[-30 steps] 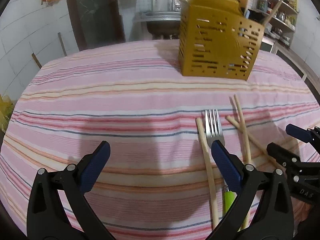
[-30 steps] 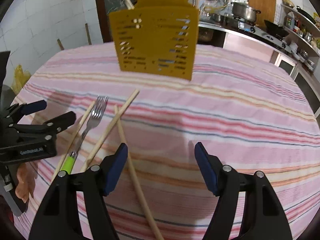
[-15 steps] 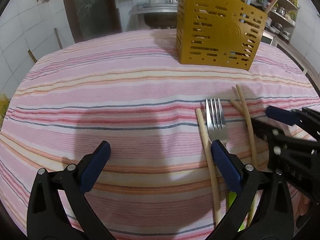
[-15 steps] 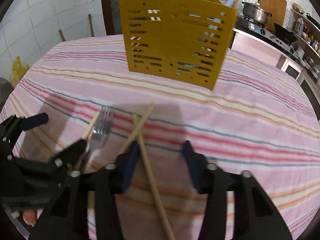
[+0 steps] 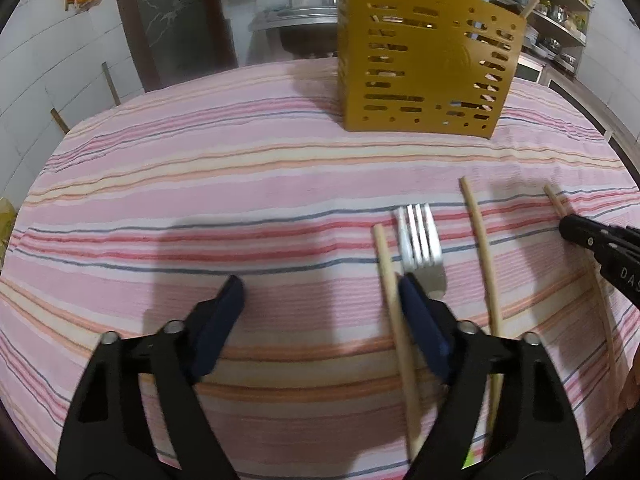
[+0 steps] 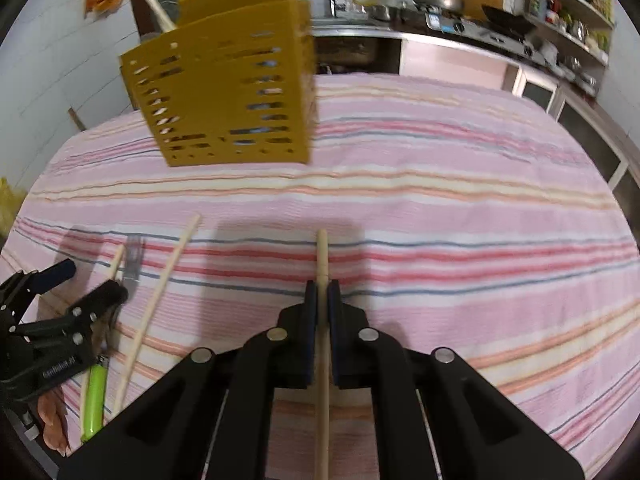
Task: Organize utensils
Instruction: 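Close the right tool on a wooden chopstick while the left tool grasps another chopstick, then lift both chopsticks into the yellow holder and open both tools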
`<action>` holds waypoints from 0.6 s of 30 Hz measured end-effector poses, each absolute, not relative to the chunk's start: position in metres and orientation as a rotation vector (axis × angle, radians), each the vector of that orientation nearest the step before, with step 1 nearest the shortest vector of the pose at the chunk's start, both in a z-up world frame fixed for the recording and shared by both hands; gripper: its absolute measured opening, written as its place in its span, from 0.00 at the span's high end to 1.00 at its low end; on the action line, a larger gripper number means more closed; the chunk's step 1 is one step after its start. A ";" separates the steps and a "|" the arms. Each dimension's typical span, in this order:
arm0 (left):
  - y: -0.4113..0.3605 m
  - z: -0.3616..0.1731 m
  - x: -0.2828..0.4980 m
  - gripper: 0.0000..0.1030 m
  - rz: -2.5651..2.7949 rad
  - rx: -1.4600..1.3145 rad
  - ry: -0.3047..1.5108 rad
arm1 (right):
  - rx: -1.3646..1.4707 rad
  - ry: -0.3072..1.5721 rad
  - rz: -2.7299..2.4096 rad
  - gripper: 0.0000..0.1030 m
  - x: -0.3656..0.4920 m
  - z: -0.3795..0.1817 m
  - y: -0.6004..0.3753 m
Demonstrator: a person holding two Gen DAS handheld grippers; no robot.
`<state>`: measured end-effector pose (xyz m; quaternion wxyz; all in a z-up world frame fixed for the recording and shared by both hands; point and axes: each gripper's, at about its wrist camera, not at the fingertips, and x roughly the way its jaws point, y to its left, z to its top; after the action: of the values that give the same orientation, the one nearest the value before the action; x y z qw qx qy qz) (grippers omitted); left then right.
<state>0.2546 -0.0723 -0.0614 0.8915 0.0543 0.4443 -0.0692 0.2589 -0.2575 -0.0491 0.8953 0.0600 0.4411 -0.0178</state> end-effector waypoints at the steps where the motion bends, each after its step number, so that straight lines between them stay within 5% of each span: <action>1: -0.075 -0.061 0.256 0.39 -0.150 0.114 0.925 | 0.134 0.919 -0.037 0.94 0.260 -0.050 -0.259; 9: -0.081 -0.054 0.273 0.89 -0.174 0.082 0.974 | 0.124 0.956 -0.064 0.93 0.285 -0.052 -0.258; 18: -0.069 -0.037 0.280 0.96 -0.168 0.004 0.932 | 0.178 0.882 -0.062 0.94 0.269 -0.038 -0.266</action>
<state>0.2801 -0.0695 -0.0371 0.8900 0.0021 0.4487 -0.0810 0.2694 -0.2661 -0.0376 0.9000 0.0859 0.4263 -0.0298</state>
